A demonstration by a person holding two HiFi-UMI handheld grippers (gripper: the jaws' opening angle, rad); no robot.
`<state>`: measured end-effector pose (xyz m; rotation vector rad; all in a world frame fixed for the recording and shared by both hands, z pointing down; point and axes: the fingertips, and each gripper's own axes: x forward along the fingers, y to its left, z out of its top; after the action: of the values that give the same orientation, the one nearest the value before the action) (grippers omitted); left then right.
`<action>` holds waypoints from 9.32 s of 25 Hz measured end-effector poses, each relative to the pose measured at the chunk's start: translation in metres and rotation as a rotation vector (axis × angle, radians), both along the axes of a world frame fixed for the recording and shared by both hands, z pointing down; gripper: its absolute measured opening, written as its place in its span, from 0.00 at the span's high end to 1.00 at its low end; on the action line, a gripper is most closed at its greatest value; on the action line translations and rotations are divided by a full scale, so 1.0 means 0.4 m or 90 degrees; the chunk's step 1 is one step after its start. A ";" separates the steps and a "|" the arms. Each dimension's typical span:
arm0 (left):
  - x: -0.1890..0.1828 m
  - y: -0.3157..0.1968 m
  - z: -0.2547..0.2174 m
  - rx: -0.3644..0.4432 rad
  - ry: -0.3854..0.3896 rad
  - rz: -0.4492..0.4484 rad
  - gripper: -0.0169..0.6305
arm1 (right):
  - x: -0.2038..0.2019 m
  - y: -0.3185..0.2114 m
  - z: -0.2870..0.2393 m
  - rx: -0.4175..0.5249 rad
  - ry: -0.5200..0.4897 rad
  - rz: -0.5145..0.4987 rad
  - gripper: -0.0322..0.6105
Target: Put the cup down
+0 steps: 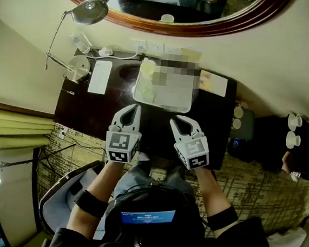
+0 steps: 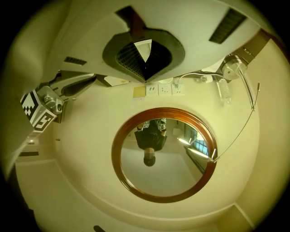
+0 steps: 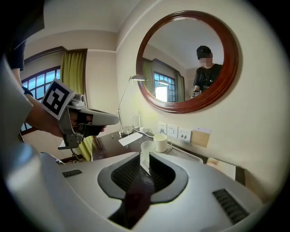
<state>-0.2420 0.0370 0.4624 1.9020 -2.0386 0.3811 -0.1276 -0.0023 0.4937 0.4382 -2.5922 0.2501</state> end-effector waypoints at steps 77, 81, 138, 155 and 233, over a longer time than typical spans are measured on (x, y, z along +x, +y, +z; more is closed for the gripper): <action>0.473 -0.321 0.226 -0.049 -0.011 0.251 0.97 | 0.392 -0.509 0.408 0.002 0.115 0.300 0.33; 0.474 -0.315 0.238 -0.069 -0.012 0.248 0.97 | 0.394 -0.509 0.439 -0.008 0.119 0.302 0.32; 0.340 -0.079 0.047 -0.028 0.021 0.188 0.97 | 0.475 -0.147 -0.006 0.006 0.013 0.277 0.95; 0.241 -0.109 0.088 -0.022 0.053 0.161 0.87 | 0.308 -0.082 0.015 -0.036 0.021 0.146 0.95; 0.465 -0.226 0.339 -0.439 -0.187 0.613 0.34 | 0.413 -0.121 0.160 -0.086 0.088 0.160 0.95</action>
<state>-0.0561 -0.0536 0.5979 2.2435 -0.7391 1.4232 0.0375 -0.0505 0.5576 0.7059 -2.3669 0.4605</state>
